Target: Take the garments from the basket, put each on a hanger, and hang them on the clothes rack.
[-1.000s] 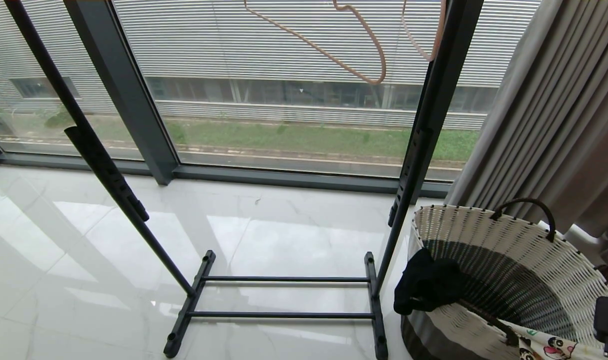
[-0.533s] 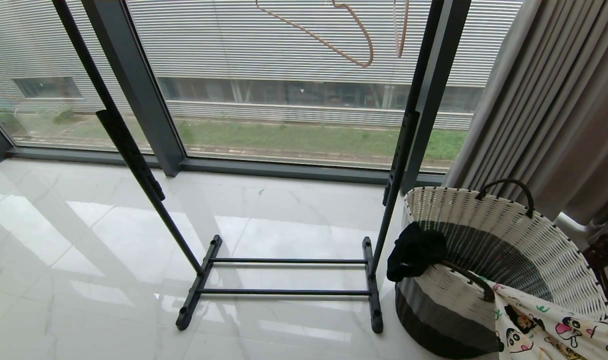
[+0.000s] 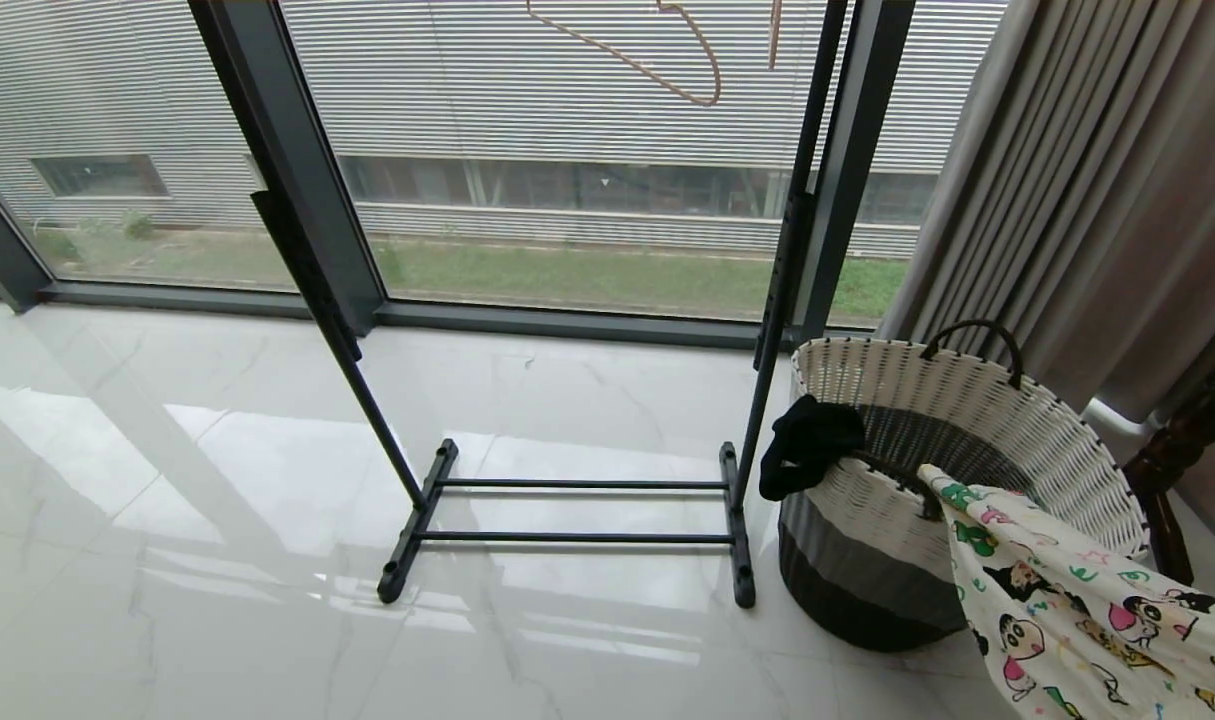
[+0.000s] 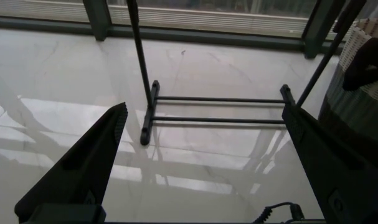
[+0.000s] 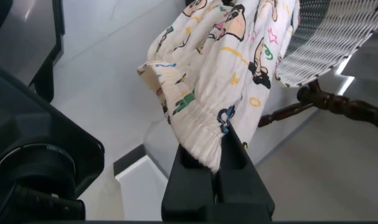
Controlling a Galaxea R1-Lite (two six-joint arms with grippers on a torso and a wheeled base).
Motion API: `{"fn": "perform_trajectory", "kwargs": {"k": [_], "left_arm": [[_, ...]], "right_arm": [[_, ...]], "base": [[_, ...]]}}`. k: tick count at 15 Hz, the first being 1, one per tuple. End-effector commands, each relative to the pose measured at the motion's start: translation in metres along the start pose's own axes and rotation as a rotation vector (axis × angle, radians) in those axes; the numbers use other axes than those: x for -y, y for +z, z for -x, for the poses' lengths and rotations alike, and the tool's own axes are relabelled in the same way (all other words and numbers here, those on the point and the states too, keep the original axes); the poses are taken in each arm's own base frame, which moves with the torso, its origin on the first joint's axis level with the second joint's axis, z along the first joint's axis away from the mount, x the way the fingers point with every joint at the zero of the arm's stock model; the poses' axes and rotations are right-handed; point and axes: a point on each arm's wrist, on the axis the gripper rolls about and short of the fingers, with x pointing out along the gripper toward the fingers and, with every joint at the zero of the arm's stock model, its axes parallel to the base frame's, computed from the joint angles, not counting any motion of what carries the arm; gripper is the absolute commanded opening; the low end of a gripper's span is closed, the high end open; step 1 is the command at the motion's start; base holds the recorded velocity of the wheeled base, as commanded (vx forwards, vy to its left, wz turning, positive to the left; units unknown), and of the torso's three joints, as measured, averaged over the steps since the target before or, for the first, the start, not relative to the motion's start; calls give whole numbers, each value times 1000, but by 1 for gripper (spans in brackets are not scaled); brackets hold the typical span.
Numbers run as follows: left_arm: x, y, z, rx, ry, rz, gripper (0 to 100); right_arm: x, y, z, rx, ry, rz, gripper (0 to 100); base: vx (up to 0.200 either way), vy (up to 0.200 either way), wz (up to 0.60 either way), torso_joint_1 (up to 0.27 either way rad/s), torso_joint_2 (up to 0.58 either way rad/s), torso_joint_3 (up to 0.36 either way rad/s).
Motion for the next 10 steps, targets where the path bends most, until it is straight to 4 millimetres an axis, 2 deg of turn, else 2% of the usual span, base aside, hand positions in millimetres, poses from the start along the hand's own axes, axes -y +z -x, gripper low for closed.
{"fn": "perform_trajectory", "kwargs": {"k": [1, 6, 10], "left_arm": [[0, 0, 0, -1, -1, 3, 100], [0, 0, 0, -3, -2, -3, 100], [0, 0, 0, 1, -8, -57, 100]], "right_arm": [[2, 6, 2, 27, 7, 29, 0], [12, 34, -1, 82, 64, 106, 0], [5, 53, -5, 134, 147, 116, 0]], "base": [[0, 0, 0, 0, 0, 0], [0, 0, 0, 0, 0, 0], [0, 0, 0, 0, 0, 0]]}}
